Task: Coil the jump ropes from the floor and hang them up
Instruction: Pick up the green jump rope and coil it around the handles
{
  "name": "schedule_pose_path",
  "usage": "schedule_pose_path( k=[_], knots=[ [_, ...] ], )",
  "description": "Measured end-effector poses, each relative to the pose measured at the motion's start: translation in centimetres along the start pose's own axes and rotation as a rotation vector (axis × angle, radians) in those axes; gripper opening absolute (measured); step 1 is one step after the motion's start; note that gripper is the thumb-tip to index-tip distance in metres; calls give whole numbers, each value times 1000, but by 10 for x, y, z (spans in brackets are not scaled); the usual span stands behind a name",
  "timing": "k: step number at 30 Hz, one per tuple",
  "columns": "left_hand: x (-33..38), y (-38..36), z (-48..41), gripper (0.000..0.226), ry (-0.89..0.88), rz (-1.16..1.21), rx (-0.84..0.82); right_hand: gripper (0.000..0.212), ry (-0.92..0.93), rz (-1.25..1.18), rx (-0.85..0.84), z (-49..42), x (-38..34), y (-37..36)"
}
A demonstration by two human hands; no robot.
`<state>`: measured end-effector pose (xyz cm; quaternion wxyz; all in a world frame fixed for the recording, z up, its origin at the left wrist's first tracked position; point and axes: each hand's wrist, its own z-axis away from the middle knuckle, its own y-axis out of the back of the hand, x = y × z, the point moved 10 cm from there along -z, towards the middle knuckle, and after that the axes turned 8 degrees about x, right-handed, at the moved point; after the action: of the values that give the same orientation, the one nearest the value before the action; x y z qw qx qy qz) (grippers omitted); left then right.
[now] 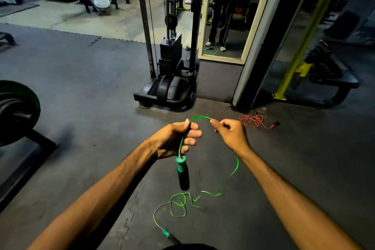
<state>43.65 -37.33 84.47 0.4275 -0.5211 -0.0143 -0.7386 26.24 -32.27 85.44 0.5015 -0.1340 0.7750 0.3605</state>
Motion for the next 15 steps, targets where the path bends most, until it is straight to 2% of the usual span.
schedule_pose_path(
  k=[1,2,4,5,8,10,12,13,15],
  knots=[
    [4,-3,1,19,-23,97,-14,48,1,55,-51,5,1,-5],
    [11,-4,-1,27,-64,206,-40,49,4,139,-140,13,2,-15],
    [25,-2,-7,58,-157,402,-93,39,32,310,-379,37,10,-42],
    [31,3,-11,66,-204,483,-73,31,70,378,-492,50,12,-53],
    [32,30,-27,46,-316,490,197,12,183,508,-681,77,0,-68],
    [26,39,-30,49,-370,332,321,17,243,542,-718,83,-20,-70],
    [25,41,-26,55,-445,-45,412,15,290,521,-747,89,-46,-72],
    [25,38,-23,56,-471,-283,422,13,248,406,-763,90,-58,-71],
    [18,23,-26,47,-457,-629,293,8,98,92,-740,81,-76,-60]
  ],
)
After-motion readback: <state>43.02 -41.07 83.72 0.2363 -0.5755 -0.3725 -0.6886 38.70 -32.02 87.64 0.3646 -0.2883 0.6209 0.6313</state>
